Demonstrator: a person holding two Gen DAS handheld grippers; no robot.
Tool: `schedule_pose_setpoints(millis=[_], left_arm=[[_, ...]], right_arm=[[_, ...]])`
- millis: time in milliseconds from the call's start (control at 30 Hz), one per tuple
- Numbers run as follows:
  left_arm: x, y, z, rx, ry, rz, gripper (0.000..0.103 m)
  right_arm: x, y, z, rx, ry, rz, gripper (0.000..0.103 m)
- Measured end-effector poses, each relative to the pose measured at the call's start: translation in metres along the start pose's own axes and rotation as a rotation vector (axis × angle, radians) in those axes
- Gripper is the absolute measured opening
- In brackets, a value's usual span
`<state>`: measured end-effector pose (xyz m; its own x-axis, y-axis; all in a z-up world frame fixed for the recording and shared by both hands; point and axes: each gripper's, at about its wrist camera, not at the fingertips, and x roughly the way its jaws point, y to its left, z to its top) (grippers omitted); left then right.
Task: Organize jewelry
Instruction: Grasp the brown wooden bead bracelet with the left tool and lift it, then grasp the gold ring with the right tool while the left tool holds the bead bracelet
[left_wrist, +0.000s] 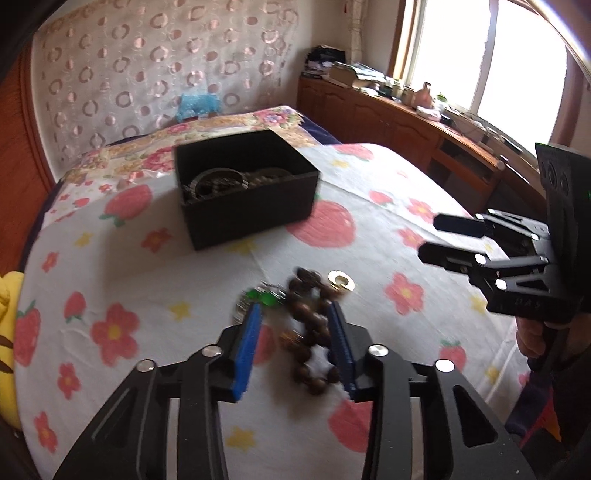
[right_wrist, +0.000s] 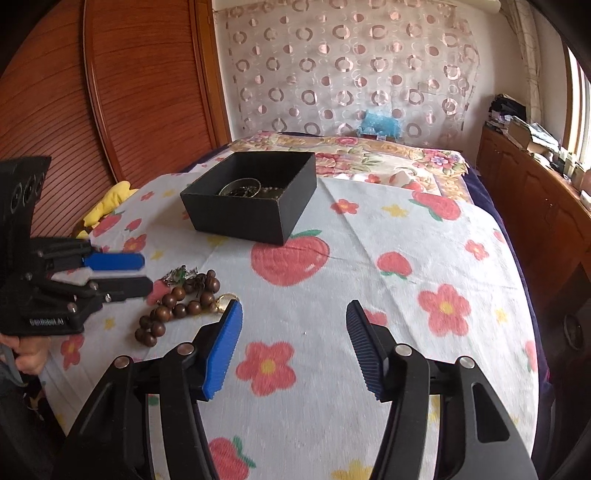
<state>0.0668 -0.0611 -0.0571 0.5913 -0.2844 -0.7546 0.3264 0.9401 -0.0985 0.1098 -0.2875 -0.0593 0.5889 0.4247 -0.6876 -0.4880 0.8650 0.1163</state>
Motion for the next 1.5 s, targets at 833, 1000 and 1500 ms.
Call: schedule_pose_setpoints(millis=[833, 1000, 1500], left_arm=[[-0.005, -0.014, -0.013, 0.016, -0.013, 0.035, 0.012], [-0.038, 0.004, 0.003, -0.038, -0.084, 0.005, 0.012], [-0.096, 0.045, 0.028, -0.093, -0.22, 0.051, 0.012]], right_arm=[[-0.004, 0.001, -0.013, 0.016, -0.004, -0.007, 0.061], [0.005, 0.008, -0.011, 0.01, 0.007, 0.004, 0.061], [0.044, 0.04, 0.004, -0.061, 0.075, 0.086, 0.046]])
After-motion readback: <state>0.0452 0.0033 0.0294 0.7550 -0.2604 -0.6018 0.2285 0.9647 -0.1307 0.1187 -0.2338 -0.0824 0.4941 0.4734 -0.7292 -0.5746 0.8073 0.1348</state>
